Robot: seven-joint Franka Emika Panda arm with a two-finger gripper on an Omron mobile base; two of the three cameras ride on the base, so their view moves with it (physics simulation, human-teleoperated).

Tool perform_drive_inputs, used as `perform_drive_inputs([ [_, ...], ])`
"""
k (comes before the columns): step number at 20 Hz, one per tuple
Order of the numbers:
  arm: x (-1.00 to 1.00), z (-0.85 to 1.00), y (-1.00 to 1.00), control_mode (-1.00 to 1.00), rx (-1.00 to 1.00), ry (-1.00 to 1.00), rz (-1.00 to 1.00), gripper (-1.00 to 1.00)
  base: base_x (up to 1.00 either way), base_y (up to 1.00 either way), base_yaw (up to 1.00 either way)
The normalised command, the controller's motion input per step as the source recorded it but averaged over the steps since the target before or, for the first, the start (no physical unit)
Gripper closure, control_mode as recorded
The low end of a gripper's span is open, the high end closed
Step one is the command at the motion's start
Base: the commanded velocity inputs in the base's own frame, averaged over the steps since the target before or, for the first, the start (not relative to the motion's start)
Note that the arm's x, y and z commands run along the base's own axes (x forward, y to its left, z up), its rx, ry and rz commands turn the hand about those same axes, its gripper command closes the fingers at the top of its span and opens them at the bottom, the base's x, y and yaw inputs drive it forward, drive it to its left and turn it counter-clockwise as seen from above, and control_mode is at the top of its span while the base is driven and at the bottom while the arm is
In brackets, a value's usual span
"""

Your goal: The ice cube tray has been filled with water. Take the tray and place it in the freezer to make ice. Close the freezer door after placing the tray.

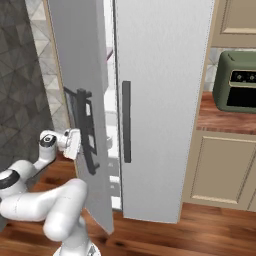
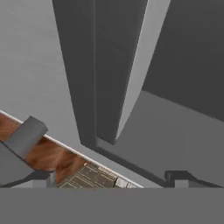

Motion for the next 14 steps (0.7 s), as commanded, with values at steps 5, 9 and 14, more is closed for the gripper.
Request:
perform_drive_inputs([
  [5,0.59,-0.03,-0.83,-1.0,0.01,-0.1,0.47,-1.0,0.0,0.0,0.0],
  [9,0.77,-0.05,-0.87,-1.0,0.03,-0.06,0.53,-1.0,0.0,0.0,0.0],
  [14,0.95,0.0,-0.8,-1.0,0.09,0.02,0.51,-1.0,0.0,0.0,0.0],
])
